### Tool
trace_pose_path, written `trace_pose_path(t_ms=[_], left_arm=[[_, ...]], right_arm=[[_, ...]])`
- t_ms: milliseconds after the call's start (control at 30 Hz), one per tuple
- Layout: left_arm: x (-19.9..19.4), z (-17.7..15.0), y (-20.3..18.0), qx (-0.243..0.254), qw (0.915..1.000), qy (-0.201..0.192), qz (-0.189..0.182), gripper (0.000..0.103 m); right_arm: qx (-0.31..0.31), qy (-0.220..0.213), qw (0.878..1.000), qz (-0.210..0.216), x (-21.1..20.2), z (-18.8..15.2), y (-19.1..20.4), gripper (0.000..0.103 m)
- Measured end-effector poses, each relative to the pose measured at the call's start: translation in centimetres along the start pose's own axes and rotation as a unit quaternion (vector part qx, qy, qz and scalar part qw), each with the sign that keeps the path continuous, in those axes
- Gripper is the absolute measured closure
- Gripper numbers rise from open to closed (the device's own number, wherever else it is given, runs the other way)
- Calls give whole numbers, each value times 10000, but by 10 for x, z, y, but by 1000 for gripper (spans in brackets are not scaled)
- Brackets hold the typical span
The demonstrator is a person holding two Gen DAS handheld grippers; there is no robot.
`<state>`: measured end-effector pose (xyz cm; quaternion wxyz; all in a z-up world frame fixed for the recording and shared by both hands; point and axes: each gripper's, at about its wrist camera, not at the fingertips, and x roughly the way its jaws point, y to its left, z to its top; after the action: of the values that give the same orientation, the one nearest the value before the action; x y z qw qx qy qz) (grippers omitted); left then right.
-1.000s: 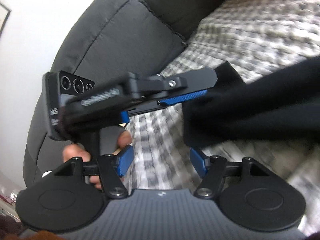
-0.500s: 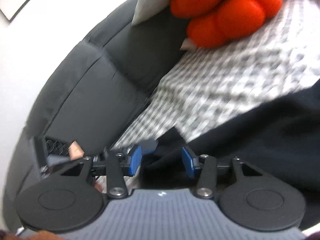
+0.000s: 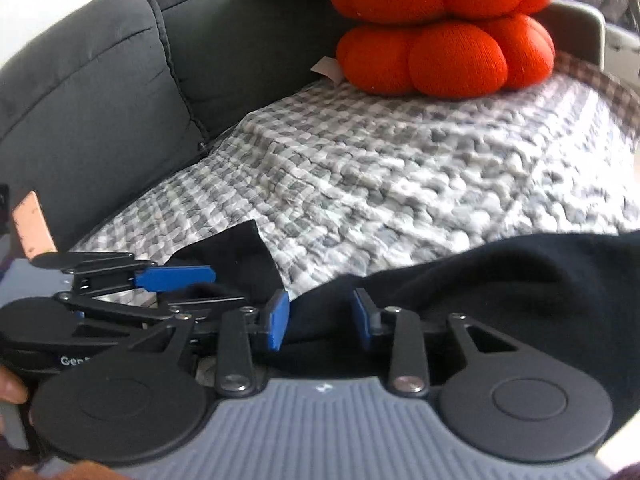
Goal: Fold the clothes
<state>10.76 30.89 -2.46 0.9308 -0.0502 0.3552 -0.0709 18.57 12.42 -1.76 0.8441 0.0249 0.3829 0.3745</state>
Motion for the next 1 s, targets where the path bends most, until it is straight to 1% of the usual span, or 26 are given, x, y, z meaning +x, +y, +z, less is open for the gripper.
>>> trace_pose_path(t_ms=[133, 233, 267, 300, 333, 367, 400, 433, 467, 567, 600, 667, 733, 767, 800, 833, 900, 967, 1000], left_arm=[[3, 0, -8, 128, 9999, 20, 73, 50], [6, 0, -13, 201, 9997, 32, 133, 50], [7, 0, -12, 100, 9998, 23, 181, 51], [8, 1, -11, -2, 9997, 14, 230, 56], [9, 2, -9, -123, 9996, -1, 272, 69], [7, 3, -3, -340, 9990, -47, 287, 76], [5, 5, 3, -556, 9980, -92, 302, 92], [2, 6, 9, -780, 9963, -154, 317, 96], [-3, 7, 16, -1032, 9936, -305, 337, 96], [-26, 7, 33, -1552, 9815, -991, 530, 96], [-34, 7, 37, -1704, 9758, -1218, 628, 96], [-46, 5, 44, -2007, 9634, -1627, 712, 96], [-57, 3, 51, -2305, 9484, -2030, 785, 96], [-62, 0, 56, -2453, 9405, -2229, 753, 96], [-66, -4, 62, -2624, 9307, -2467, 633, 96], [-70, -9, 67, -2793, 9200, -2702, 513, 96], [-77, -18, 78, -3120, 8952, -3171, 278, 96], [-83, -31, 88, -3439, 8636, -3683, 154, 96], [-85, -35, 92, -3640, 8492, -3818, 258, 96]], right_arm=[[629, 23, 9971, 426, -5, 1, -16, 72], [837, 0, 9950, 552, -5, 1, -19, 74], [843, -10, 9949, 556, -6, 1, -19, 74], [820, -24, 9951, 543, -6, 1, -17, 74], [797, -38, 9954, 529, -6, 1, -16, 74], [792, -53, 9954, 530, -6, 1, -16, 74], [805, -69, 9952, 545, -6, 0, -17, 74], [819, -85, 9950, 560, -6, 0, -18, 74], [849, -103, 9946, 581, -7, 0, -19, 74], [946, -179, 9932, 652, -9, 1, -21, 69], [950, -227, 9930, 664, -11, 2, -21, 65], [940, -351, 9927, 662, -16, 3, -19, 64], [960, -528, 9920, 621, -22, 5, -19, 60], [991, -634, 9913, 587, -25, 5, -21, 57], [1021, -739, 9905, 554, -29, 6, -23, 50], [1051, -844, 9895, 520, -33, 7, -25, 45], [1111, -1040, 9874, 440, -39, 8, -29, 43], [1203, -1159, 9853, 343, -43, 10, -35, 42], [1262, -1185, 9844, 315, -44, 10, -39, 41]])
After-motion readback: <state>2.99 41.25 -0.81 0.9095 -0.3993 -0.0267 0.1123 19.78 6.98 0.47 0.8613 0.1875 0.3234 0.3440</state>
